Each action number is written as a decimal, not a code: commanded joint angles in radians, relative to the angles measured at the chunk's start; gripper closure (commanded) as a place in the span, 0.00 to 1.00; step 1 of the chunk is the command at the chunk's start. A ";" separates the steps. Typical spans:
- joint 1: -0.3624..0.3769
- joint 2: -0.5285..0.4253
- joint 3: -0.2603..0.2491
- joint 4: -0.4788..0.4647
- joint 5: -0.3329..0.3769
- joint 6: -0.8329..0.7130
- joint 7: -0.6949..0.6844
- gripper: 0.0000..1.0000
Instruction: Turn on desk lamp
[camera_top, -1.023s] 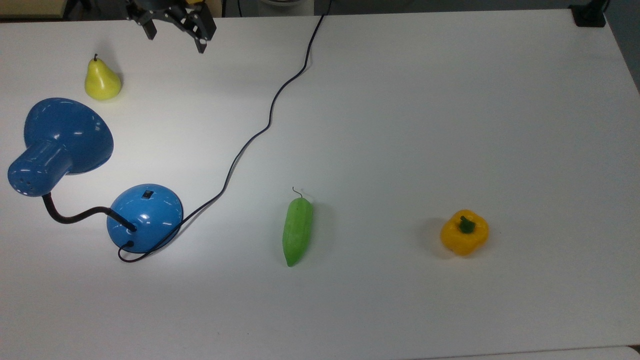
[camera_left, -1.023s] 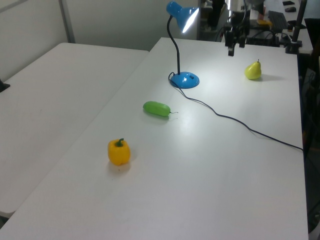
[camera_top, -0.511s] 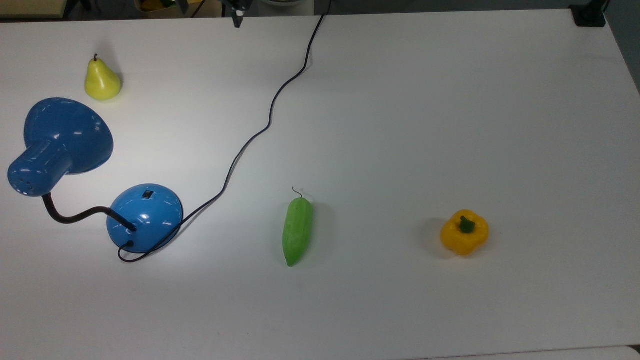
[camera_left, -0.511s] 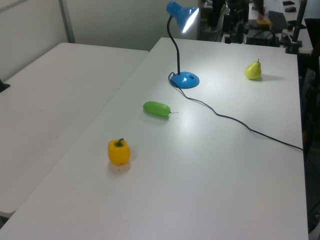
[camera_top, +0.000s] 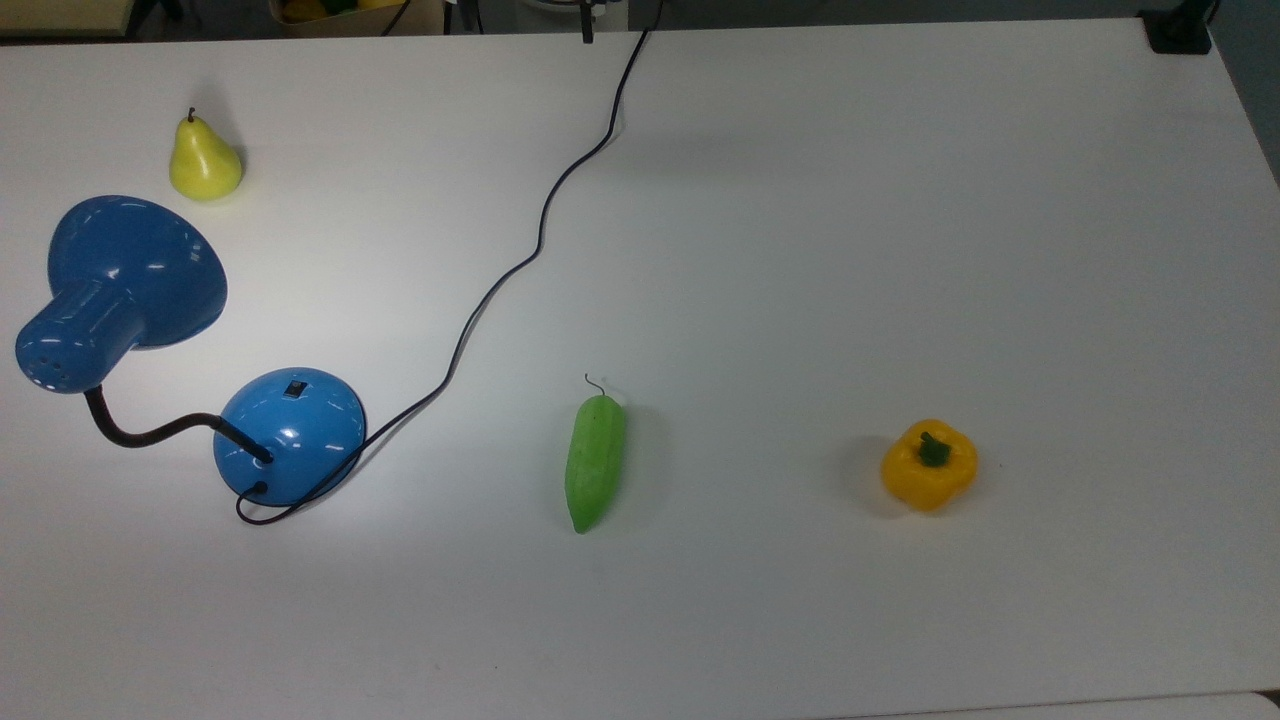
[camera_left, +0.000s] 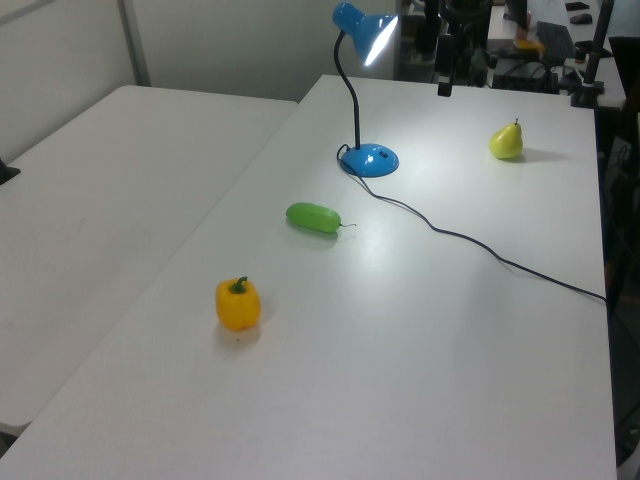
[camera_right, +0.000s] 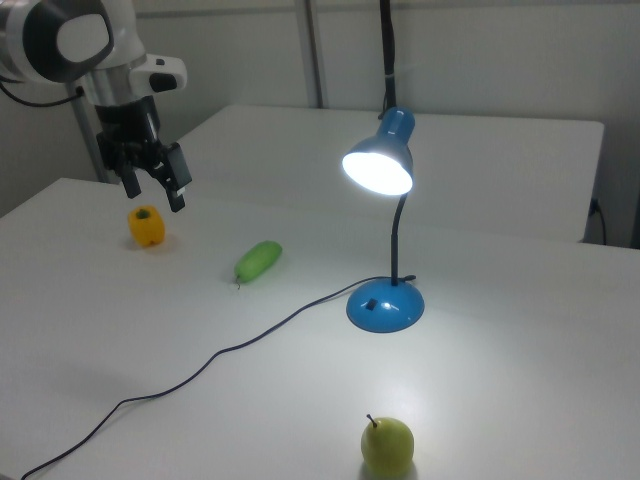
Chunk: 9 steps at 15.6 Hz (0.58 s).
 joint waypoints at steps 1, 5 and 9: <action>0.014 0.004 -0.006 -0.011 0.024 0.040 -0.184 0.00; 0.019 0.012 -0.034 -0.027 0.024 0.136 -0.266 0.00; 0.034 0.006 -0.055 -0.030 0.021 0.140 -0.259 0.00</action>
